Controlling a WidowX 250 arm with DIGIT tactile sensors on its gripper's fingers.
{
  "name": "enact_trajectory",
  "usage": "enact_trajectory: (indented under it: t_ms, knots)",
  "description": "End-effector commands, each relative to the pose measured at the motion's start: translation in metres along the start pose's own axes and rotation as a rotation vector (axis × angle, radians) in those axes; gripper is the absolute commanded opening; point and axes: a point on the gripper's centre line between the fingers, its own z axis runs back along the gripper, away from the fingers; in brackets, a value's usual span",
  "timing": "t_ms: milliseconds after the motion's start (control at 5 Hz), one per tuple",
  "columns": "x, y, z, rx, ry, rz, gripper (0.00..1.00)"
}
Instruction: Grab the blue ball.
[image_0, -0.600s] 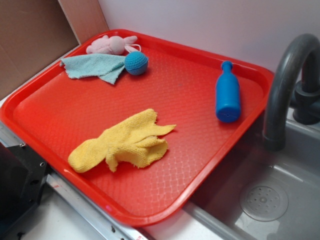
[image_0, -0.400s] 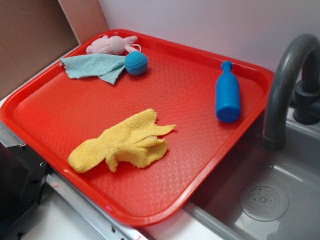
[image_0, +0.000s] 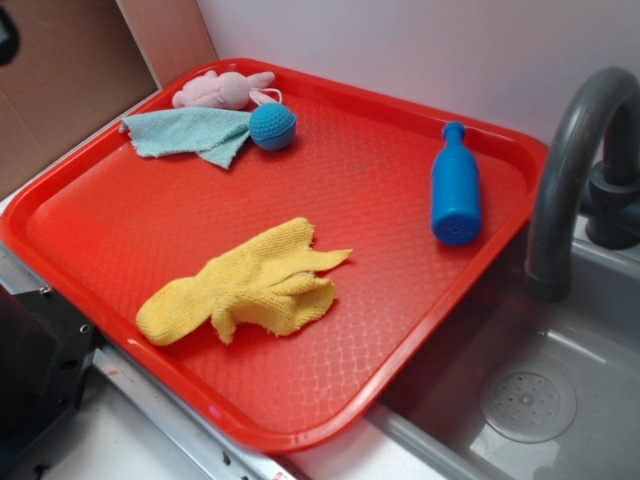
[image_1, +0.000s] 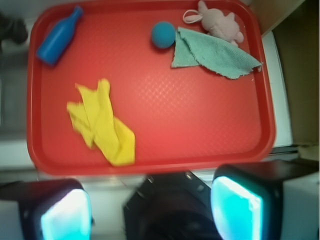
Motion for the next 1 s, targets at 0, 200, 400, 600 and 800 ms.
enact_trajectory:
  t_ms: [0,200,400,600,800]
  knots:
    - [0.044,0.009,-0.021,-0.015,-0.143,0.366,1.00]
    - [0.068,0.004,-0.046,0.005,-0.243,0.475,1.00]
    - [0.098,0.003,-0.071,0.051,-0.339,0.534,1.00]
    - [0.124,-0.002,-0.097,0.071,-0.378,0.500,1.00]
    - [0.143,0.001,-0.117,0.115,-0.401,0.519,1.00]
